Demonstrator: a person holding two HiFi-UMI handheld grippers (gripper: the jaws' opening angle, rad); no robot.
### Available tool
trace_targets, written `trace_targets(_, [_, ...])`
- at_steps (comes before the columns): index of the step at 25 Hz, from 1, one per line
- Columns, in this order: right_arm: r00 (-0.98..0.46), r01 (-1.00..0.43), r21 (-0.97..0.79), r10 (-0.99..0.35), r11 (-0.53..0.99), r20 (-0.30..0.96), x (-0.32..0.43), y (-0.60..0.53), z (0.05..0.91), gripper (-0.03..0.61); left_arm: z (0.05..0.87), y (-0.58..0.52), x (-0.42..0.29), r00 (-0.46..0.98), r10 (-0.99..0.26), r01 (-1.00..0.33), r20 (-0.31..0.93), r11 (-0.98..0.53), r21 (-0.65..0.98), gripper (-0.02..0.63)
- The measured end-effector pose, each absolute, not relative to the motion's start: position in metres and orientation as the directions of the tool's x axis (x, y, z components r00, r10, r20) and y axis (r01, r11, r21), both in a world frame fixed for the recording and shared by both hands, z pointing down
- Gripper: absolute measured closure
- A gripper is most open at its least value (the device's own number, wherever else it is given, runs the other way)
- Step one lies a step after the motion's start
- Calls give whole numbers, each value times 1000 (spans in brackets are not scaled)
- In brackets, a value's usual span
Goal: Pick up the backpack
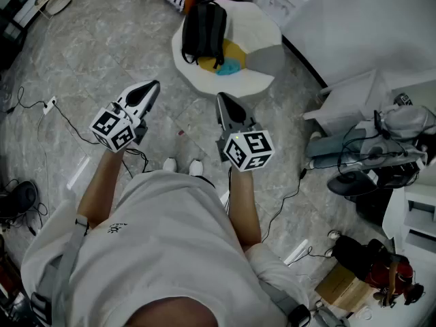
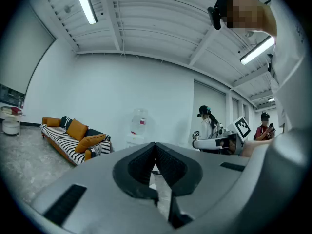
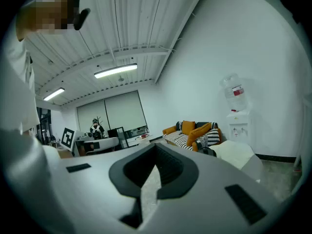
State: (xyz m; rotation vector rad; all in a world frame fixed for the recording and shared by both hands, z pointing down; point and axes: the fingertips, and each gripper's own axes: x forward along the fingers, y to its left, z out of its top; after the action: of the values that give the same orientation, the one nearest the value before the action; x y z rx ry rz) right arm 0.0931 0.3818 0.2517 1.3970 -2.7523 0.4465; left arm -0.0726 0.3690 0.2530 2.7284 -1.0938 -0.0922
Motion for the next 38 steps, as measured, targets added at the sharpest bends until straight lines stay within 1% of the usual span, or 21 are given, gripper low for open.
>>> trace_targets(16, [-584, -799, -274, -800, 535, 140, 40, 406, 256, 571, 261, 386, -133, 742, -670, -653, -4, -725, 219, 611])
trace_targets(28, [-551, -825, -248, -821, 509, 147, 12, 429, 258, 571, 266, 406, -171, 752, -659, -643, -12, -738, 202, 611])
trace_targets(38, [-560, -816, -269, -816, 512, 142, 20, 424, 265, 571, 276, 408, -164, 750, -661, -648, 3, -733, 206, 611])
